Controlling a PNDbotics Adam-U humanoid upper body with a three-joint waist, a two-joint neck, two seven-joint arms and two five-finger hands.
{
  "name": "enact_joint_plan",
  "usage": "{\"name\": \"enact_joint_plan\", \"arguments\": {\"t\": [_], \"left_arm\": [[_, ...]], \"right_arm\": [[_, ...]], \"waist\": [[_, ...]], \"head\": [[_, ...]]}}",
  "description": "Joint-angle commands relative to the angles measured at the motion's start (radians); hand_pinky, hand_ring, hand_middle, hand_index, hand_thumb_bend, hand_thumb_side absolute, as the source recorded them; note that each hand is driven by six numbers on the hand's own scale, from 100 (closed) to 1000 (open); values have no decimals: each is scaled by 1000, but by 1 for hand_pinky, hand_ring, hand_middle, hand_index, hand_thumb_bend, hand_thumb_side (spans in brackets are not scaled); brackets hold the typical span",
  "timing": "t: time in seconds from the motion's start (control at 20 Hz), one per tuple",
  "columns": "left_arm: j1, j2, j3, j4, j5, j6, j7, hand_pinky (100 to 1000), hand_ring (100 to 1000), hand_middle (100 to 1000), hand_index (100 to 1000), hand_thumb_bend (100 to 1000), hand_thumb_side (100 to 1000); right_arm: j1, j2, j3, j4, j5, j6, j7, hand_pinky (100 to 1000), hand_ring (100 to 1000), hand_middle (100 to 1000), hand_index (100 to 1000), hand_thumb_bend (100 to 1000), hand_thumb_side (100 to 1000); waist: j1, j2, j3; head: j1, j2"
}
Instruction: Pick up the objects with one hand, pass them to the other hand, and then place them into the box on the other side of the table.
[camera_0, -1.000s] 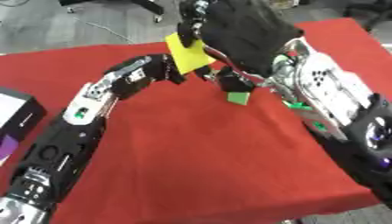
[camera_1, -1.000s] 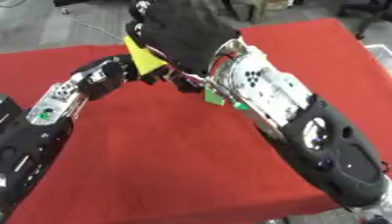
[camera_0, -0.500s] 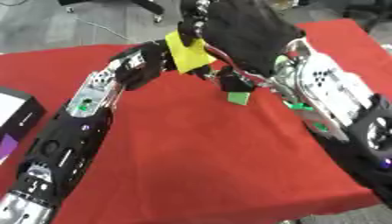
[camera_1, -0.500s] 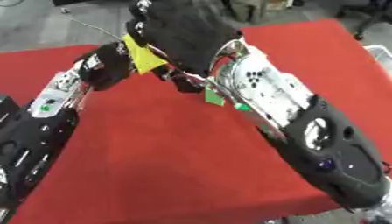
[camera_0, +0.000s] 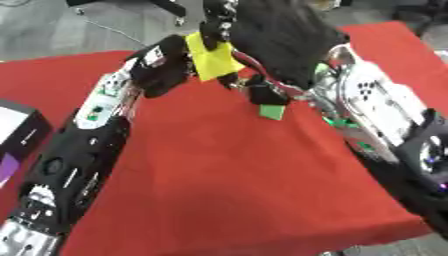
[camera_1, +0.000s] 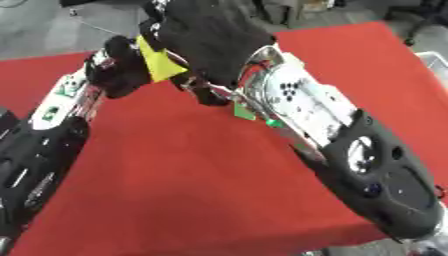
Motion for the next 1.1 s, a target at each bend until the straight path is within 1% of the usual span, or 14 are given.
{"name": "enact_joint_plan", "arguments": {"t": [0.05, 0.2, 0.25, 0.3, 0.4, 0.45, 0.5, 0.6, 0.7, 0.85, 1.0, 1.05, 1.1], "left_arm": [[-29, -11, -7, -78, 38, 32, -5, 784, 650, 581, 735, 544, 601], [-29, -11, -10, -91, 45, 44, -5, 773, 600, 521, 692, 495, 499], [-28, -12, -12, -94, 47, 46, -5, 771, 589, 509, 683, 481, 479], [-29, -13, -14, -98, 49, 46, -5, 765, 562, 475, 656, 437, 423], [-28, -13, -16, -105, 53, 48, -5, 755, 522, 430, 615, 339, 351], [-28, -13, -16, -107, 55, 51, -5, 750, 498, 399, 587, 276, 318], [-28, -13, -16, -108, 58, 55, -5, 743, 466, 351, 540, 193, 287], [-28, -14, -13, -107, 63, 68, -5, 733, 425, 288, 485, 112, 265], [-26, -13, -7, -104, 68, 87, -5, 723, 391, 230, 434, 100, 258], [-24, -9, 4, -96, 66, 108, -5, 719, 382, 205, 409, 100, 261], [-21, -5, 18, -66, 40, 121, -5, 714, 370, 185, 391, 100, 260], [-20, -2, 24, -55, 29, 119, -5, 714, 368, 182, 388, 100, 261], [-19, -1, 29, -45, 18, 114, -5, 714, 368, 181, 387, 100, 260]], "right_arm": [[-6, -7, -2, 10, -5, 2, 0, 100, 700, 464, 531, 290, 100], [-6, -7, -2, 10, -6, 2, 1, 100, 699, 464, 531, 288, 100], [-6, -8, -2, 10, -6, 2, 2, 100, 699, 463, 531, 287, 100], [-6, -8, -2, 10, -6, 2, 2, 100, 699, 464, 531, 286, 100], [-6, -8, -2, 10, -6, 3, 2, 100, 699, 463, 531, 281, 100], [-6, -8, -1, 10, -6, 3, 2, 100, 699, 463, 531, 280, 100], [-6, -8, -1, 10, -6, 4, 2, 100, 699, 464, 531, 279, 100], [-5, -7, -1, 10, -6, 5, 1, 100, 698, 463, 531, 276, 100], [-5, -7, 0, 10, -6, 7, 1, 100, 698, 464, 532, 279, 100], [-4, -7, 1, 10, -5, 10, 2, 100, 700, 473, 538, 296, 100], [-4, -8, 2, 10, -1, 13, 1, 100, 706, 499, 598, 336, 100], [-3, -9, 2, 10, 2, 14, 1, 100, 710, 510, 632, 376, 100], [-3, -10, 1, 10, 8, 16, 1, 100, 716, 525, 666, 438, 100]], "waist": [[-1, -10, -1], [-1, -11, -2], [0, -11, -2], [0, -11, -2], [0, -11, -3], [0, -11, -3], [-1, -11, -2], [-1, -11, -2], [-1, -11, -1], [-1, -11, 0], [-1, -11, 2], [-1, -12, 2], [-1, -12, 2]], "head": [[3, -3], [3, -3], [3, -3], [3, -3], [3, -3], [2, -3], [2, -3], [2, -3], [1, -3], [0, -3], [1, -3], [0, -3], [0, -3]]}}
